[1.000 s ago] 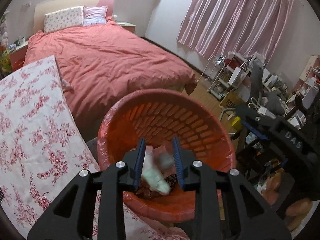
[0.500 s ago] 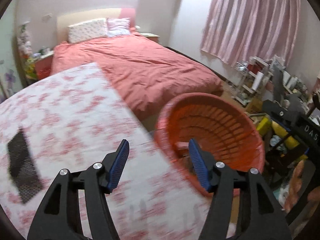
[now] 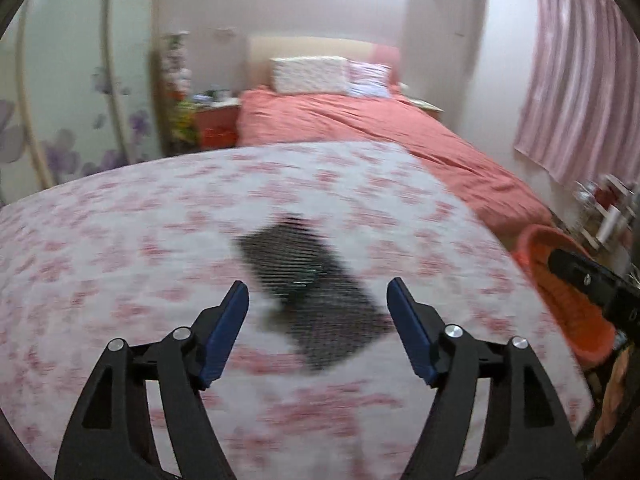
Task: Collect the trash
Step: 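Open both tools over the basket and return toward the black mesh pad, then close the right tool on the black mesh pad and lift it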
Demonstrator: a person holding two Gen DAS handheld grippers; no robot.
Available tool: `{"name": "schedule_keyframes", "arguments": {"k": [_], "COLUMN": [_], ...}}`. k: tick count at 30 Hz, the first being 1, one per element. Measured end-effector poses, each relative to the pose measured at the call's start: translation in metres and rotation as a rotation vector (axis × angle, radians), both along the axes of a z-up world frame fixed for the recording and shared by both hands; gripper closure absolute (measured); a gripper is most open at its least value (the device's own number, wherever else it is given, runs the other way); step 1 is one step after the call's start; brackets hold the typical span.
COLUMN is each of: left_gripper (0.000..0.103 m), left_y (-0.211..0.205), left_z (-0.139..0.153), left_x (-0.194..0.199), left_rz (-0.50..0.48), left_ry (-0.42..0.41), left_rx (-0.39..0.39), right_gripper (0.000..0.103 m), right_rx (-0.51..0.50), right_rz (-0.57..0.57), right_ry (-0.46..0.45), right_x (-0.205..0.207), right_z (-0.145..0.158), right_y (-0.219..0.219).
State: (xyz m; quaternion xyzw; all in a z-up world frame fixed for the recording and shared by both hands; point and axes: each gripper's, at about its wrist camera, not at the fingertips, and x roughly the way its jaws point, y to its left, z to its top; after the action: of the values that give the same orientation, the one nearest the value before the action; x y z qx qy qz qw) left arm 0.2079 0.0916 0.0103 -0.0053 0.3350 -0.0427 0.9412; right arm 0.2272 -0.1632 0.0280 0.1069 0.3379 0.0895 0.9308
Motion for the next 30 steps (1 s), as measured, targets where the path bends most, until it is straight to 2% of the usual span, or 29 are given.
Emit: {"name": "schedule_keyframes", "arguments": {"k": [7, 11, 16, 22, 25, 29, 30], "left_gripper": [0.029, 0.029, 0.025, 0.025, 0.025, 0.025, 0.025], "left_y": [0.063, 0.087, 0.111, 0.122, 0.125, 0.126, 0.126], "left_z": [-0.01, -0.015, -0.02, -0.024, -0.028, -0.031, -0.031], "left_x": [-0.005, -0.007, -0.012, -0.011, -0.01, -0.01, -0.01], "left_rz": [0.106, 0.146, 0.177, 0.189, 0.187, 0.188, 0.188], "left_ry": [0.011, 0.027, 0.026, 0.039, 0.049, 0.06, 0.061], "left_rx": [-0.023, -0.053, -0.072, -0.105, -0.114, -0.123, -0.123], "right_gripper": [0.048, 0.048, 0.048, 0.047, 0.047, 0.054, 0.061], "right_rx": [-0.043, -0.069, -0.105, -0.205, -0.266, -0.267, -0.265], "right_rz": [0.136, 0.173, 0.207, 0.24, 0.25, 0.256, 0.256], "right_ry": [0.078, 0.124, 0.145, 0.182, 0.167, 0.16, 0.157], "right_x": [0.027, 0.043, 0.05, 0.06, 0.059, 0.056, 0.055], "right_z": [-0.023, -0.036, -0.043, -0.056, -0.057, -0.058, -0.057], "right_y": [0.085, 0.114, 0.135, 0.16, 0.166, 0.166, 0.165]}}
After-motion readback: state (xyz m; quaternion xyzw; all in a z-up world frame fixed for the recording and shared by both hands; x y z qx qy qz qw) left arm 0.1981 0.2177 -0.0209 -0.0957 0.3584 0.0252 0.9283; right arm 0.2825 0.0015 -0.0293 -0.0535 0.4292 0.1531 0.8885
